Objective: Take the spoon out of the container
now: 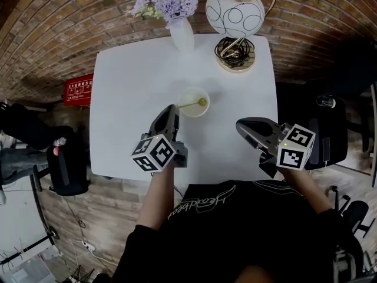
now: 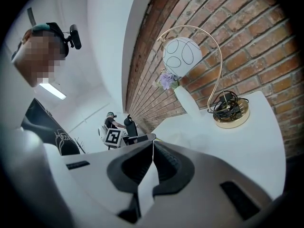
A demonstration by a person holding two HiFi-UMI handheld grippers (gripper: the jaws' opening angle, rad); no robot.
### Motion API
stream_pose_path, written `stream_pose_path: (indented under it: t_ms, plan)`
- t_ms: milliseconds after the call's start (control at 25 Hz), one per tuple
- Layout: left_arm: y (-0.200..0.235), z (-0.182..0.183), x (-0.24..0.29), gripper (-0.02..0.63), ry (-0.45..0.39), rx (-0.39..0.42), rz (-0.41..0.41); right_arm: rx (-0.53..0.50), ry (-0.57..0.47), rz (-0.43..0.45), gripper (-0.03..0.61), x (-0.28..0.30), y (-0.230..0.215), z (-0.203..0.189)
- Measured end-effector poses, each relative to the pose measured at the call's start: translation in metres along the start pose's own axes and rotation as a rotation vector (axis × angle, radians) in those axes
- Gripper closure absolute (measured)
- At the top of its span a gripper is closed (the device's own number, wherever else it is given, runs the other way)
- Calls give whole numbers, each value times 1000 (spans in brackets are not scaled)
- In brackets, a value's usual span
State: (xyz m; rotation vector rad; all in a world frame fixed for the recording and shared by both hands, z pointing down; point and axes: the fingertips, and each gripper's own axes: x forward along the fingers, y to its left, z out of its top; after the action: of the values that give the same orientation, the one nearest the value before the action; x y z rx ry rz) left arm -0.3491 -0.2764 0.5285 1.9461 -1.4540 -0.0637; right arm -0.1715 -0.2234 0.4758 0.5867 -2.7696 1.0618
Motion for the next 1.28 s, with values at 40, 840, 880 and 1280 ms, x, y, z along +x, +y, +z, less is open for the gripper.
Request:
stream_pose_path:
  t_ms: [40,840,880,1280]
  plan:
    - [0,0,0,598,-1,-3,0,3,0,1,581,0,0,-1]
    - [-17,20,-22,606,-87,32,13,-18,-40,-5,581,-24,14,-1]
    - [-19,21,-26,606,-98,36,17,-22,-43,-5,581,-28,16,-2]
    - [-55,51,-77,606,-237,85,9,-85,-64,11,581,-57,44,-2]
